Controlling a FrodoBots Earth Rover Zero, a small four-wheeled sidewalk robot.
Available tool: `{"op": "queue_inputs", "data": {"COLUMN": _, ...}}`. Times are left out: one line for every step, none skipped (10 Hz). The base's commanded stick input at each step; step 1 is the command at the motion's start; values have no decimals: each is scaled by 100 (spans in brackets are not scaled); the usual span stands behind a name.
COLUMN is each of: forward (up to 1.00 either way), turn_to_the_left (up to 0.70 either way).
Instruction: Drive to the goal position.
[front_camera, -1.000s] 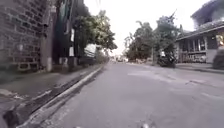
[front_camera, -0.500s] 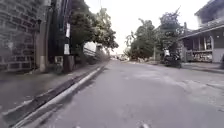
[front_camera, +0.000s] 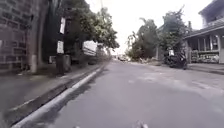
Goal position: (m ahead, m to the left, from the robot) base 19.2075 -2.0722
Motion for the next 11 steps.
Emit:
{"op": "queue_inputs", "data": {"forward": 100, "turn_to_the_left": 0}}
{"op": "queue_inputs", "data": {"forward": 100, "turn_to_the_left": 0}}
{"op": "queue_inputs", "data": {"forward": 100, "turn_to_the_left": 0}}
{"op": "queue_inputs", "data": {"forward": 100, "turn_to_the_left": 0}}
{"op": "queue_inputs", "data": {"forward": 100, "turn_to_the_left": 0}}
{"op": "queue_inputs", "data": {"forward": 100, "turn_to_the_left": 0}}
{"op": "queue_inputs", "data": {"forward": 100, "turn_to_the_left": 0}}
{"op": "queue_inputs", "data": {"forward": 100, "turn_to_the_left": 0}}
{"op": "queue_inputs", "data": {"forward": 100, "turn_to_the_left": 0}}
{"op": "queue_inputs", "data": {"forward": 100, "turn_to_the_left": 0}}
{"op": "queue_inputs", "data": {"forward": 100, "turn_to_the_left": 0}}
